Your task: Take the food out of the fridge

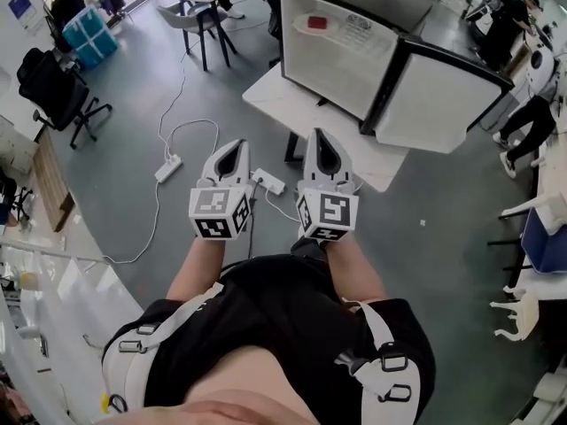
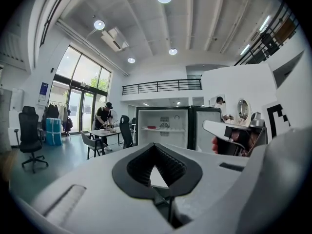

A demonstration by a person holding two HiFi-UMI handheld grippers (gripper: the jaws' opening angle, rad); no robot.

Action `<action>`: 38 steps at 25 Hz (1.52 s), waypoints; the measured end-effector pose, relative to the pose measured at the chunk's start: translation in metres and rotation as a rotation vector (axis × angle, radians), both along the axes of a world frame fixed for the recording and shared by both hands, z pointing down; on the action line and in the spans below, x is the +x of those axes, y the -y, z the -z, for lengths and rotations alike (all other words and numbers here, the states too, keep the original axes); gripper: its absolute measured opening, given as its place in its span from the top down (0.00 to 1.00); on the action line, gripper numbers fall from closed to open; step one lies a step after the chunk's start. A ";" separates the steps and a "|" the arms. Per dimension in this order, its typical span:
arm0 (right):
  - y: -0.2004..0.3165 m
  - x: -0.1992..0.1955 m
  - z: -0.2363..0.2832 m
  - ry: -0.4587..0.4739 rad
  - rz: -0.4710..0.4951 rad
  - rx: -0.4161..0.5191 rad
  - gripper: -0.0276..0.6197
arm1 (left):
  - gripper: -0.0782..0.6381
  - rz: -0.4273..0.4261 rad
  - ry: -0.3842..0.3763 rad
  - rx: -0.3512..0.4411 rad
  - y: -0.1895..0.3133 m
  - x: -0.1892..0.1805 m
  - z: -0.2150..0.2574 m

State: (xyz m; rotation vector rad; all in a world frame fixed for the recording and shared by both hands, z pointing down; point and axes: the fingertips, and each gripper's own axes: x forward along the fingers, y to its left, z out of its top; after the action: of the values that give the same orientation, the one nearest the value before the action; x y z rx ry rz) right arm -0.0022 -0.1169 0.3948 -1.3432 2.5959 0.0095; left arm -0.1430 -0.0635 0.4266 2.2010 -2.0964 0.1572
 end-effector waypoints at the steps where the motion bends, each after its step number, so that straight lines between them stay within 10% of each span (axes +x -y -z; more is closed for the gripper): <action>1: 0.016 -0.002 0.000 0.000 0.005 -0.002 0.95 | 0.89 0.001 0.004 0.002 0.016 -0.001 0.002; 21: 0.256 -0.056 0.015 -0.013 0.085 -0.031 0.95 | 0.89 -0.046 0.033 0.009 0.264 -0.042 0.021; 30: 0.280 -0.069 0.008 -0.029 0.001 -0.053 0.95 | 0.89 -0.147 0.195 0.027 0.309 -0.059 0.028; 38: 0.289 -0.056 -0.006 -0.026 -0.083 -0.088 0.95 | 0.89 -0.320 0.600 0.045 0.341 -0.036 0.008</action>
State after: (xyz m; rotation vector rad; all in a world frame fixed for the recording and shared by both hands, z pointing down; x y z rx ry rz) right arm -0.0583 -0.4054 0.4007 -1.4896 2.5877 -0.0752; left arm -0.1789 -0.4040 0.4182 2.7591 -1.9617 0.9037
